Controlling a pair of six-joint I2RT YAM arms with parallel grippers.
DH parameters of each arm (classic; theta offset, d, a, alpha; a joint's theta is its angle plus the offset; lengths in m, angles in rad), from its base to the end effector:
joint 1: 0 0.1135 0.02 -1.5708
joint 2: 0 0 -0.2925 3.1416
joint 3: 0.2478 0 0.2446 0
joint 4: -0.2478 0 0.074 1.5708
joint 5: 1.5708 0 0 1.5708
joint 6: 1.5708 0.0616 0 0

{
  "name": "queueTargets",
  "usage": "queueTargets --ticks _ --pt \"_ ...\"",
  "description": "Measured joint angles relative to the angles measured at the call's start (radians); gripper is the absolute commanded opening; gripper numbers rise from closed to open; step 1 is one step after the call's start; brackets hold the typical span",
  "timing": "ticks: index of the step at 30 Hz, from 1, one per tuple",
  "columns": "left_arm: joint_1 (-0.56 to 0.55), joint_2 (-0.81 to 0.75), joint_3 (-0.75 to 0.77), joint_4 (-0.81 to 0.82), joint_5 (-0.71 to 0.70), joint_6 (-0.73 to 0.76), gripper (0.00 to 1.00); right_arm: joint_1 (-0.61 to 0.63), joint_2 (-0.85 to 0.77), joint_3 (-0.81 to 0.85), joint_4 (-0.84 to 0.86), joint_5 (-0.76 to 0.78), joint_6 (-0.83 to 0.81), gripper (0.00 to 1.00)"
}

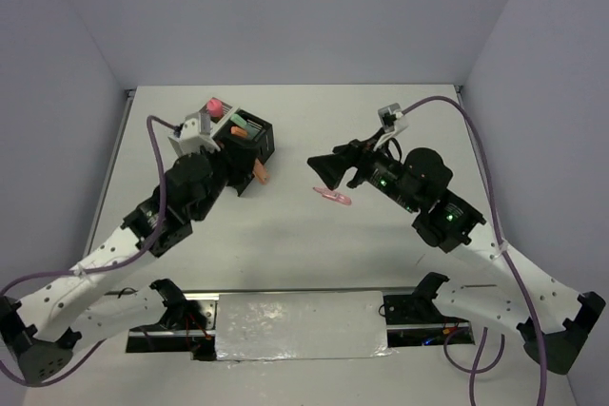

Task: Sort the stationery into containers
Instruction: Place the pen in the storage box.

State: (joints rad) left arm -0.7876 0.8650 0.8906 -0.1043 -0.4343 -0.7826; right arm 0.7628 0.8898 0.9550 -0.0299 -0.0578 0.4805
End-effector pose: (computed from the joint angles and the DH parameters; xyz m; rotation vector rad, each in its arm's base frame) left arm 0.1561 -0.1201 0.3920 -0.3375 1.6767 -0.8334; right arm 0.1450 0.1435 0.4209 -0.2772 1.6045 1.0201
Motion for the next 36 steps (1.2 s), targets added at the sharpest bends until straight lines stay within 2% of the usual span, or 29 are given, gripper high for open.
queueTargets --ticks 6,10,12,13,21,25,28,30,32,36 --pt "0.279 0.251 0.135 -0.061 -0.108 0.025 0.0 -0.004 -0.114 -0.044 -0.102 0.111 -0.017 0.96" --pt "0.372 0.374 0.15 -0.06 -0.169 0.046 0.01 -0.004 -0.189 -0.083 -0.138 0.142 -0.034 0.97" --pt "0.387 0.411 0.15 -0.047 -0.19 0.057 0.08 -0.004 -0.22 -0.103 -0.164 0.151 -0.041 0.97" --pt "0.394 0.425 0.15 -0.039 -0.195 0.068 0.15 -0.004 -0.231 -0.109 -0.174 0.153 -0.045 0.98" --pt "0.451 0.525 0.15 0.084 -0.188 0.106 0.33 -0.005 -0.249 -0.138 -0.188 0.089 -0.06 0.98" --pt "0.463 0.583 0.15 0.127 -0.17 0.127 0.64 -0.005 -0.239 -0.164 -0.19 0.068 -0.071 1.0" --pt "0.464 0.603 0.149 0.135 -0.148 0.127 0.84 -0.007 -0.214 -0.172 -0.189 0.06 -0.084 1.0" --pt "0.464 0.596 0.143 0.133 -0.132 0.118 0.91 -0.01 -0.184 -0.176 -0.187 0.058 -0.094 1.0" --pt "0.464 0.565 0.127 0.125 -0.114 0.098 0.93 -0.019 -0.139 -0.177 -0.187 0.056 -0.108 1.0" --pt "0.464 0.407 0.084 0.04 -0.053 0.071 0.99 -0.091 0.03 -0.164 -0.196 0.003 -0.163 0.99"
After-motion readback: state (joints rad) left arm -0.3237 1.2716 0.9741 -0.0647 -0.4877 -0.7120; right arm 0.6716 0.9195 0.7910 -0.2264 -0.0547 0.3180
